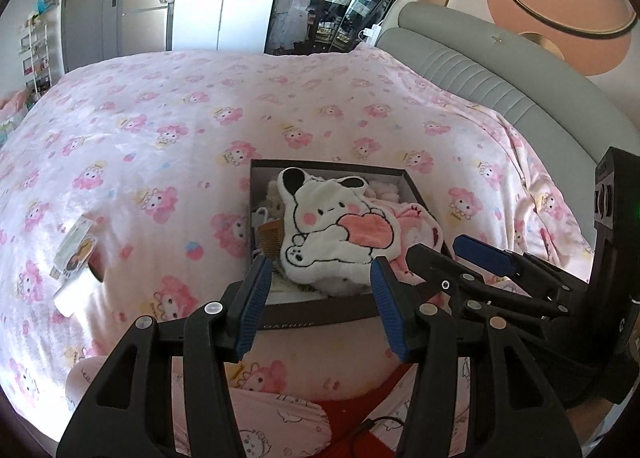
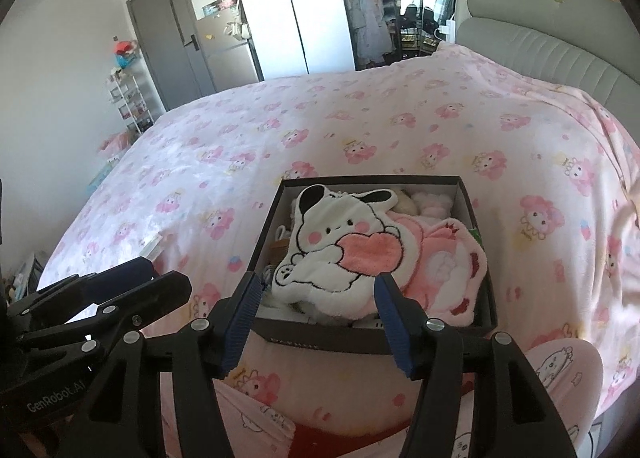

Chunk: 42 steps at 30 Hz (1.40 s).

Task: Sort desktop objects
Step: 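Move the right gripper from the box to the white cardboard tube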

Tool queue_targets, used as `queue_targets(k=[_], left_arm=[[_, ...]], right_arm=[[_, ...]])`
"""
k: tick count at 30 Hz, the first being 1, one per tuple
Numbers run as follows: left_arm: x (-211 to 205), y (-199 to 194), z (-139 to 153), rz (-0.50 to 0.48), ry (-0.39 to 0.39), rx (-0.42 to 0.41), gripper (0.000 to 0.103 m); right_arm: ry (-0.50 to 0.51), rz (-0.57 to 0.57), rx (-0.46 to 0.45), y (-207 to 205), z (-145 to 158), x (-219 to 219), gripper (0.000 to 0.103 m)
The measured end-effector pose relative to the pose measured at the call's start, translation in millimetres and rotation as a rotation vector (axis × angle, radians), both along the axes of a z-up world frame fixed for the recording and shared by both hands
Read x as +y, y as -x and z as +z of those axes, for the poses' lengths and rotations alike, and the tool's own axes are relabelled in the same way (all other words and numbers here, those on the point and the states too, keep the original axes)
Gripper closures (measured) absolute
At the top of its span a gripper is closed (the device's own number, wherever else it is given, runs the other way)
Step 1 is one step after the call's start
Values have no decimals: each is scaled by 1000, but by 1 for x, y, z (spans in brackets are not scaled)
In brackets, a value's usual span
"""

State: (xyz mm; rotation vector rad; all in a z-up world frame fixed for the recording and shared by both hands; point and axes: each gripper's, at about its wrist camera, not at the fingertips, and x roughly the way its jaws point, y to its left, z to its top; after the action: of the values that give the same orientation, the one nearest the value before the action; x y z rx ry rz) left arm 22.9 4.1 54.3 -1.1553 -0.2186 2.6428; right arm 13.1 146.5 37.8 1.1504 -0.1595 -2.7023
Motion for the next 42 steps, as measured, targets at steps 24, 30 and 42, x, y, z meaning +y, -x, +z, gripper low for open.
queue_targets(k=[24, 30, 42], left_arm=[[-143, -39, -28, 321, 5, -68, 50], [-190, -45, -49, 416, -16, -104, 51], [-256, -44, -89, 513, -99, -159, 51]], right_arm=[[-37, 326, -83, 16, -26, -152, 48], [-64, 433, -140, 26, -46, -206, 48], [-141, 519, -210, 44, -77, -274, 48]])
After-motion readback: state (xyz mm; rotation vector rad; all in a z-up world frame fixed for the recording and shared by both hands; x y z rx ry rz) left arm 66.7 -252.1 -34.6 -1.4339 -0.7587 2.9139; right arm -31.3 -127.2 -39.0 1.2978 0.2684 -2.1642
